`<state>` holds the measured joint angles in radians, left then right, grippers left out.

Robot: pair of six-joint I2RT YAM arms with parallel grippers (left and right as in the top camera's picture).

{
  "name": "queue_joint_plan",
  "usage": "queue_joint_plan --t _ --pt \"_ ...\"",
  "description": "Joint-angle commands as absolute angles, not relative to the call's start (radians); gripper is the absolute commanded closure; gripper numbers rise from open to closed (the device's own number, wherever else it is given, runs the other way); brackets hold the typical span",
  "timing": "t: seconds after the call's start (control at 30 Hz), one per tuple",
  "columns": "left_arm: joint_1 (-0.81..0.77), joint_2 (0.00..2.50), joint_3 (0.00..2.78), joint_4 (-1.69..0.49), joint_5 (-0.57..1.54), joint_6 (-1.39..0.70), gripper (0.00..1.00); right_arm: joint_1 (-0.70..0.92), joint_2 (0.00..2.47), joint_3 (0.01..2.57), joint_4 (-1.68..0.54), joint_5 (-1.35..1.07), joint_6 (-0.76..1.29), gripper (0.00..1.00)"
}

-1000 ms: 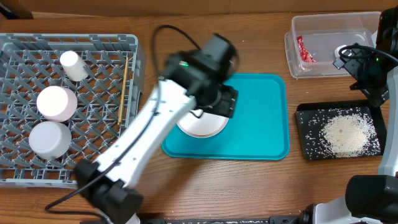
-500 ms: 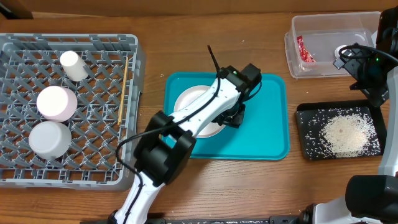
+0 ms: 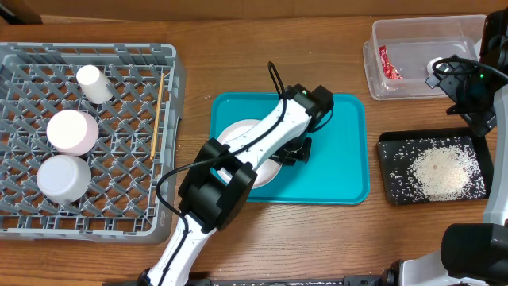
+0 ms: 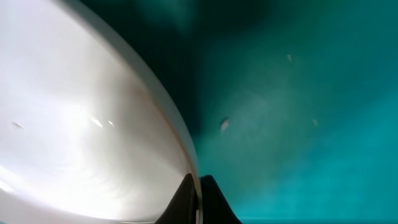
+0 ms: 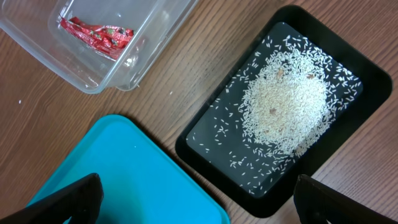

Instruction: Sort waste into correct bins and load items into the dishwasher

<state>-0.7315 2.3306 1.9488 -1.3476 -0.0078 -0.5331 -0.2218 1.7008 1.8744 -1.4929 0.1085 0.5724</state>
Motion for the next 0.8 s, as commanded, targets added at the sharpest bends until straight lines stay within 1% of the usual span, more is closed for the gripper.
queue_joint_plan --t 0.0,0.1,0.23,0.3,0.33,0.43,0.57,0.67,0.77 --pt "-0.670 2.329 2.156 -1.450 0.130 -0.459 0.96 -0.223 1.699 1.884 -1.490 0.115 0.577 0.00" --pt "-0.598 2.301 2.329 -1.554 0.243 -0.358 0.96 -0.223 1.699 1.884 -1.490 0.115 0.577 0.00" --pt "-0.479 2.240 2.517 -1.648 0.290 -0.277 0.96 -0.223 1.699 1.884 -1.490 0.115 0.577 0.00" --pt "-0.398 2.197 2.590 -1.677 0.310 -0.231 0.96 -0.223 1.699 1.884 -1.490 0.115 0.577 0.00" --pt "-0.324 2.162 2.622 -1.690 0.375 -0.161 0.96 -0.223 1.699 1.884 -1.490 0.115 0.577 0.00" --pt "-0.185 2.115 2.624 -1.690 0.517 -0.073 0.96 -0.223 1.699 1.884 -1.490 0.115 0.577 0.00" --pt "-0.012 2.113 2.615 -1.690 0.725 0.030 0.96 -0.223 1.699 1.884 -1.490 0.115 0.577 0.00" --pt "0.078 2.114 2.574 -1.690 0.824 0.108 0.96 -0.223 1.699 1.884 -1.490 0.115 0.577 0.00" --pt "0.144 2.114 2.511 -1.689 0.852 0.147 0.96 -0.223 1.699 1.884 -1.490 0.115 0.577 0.00"
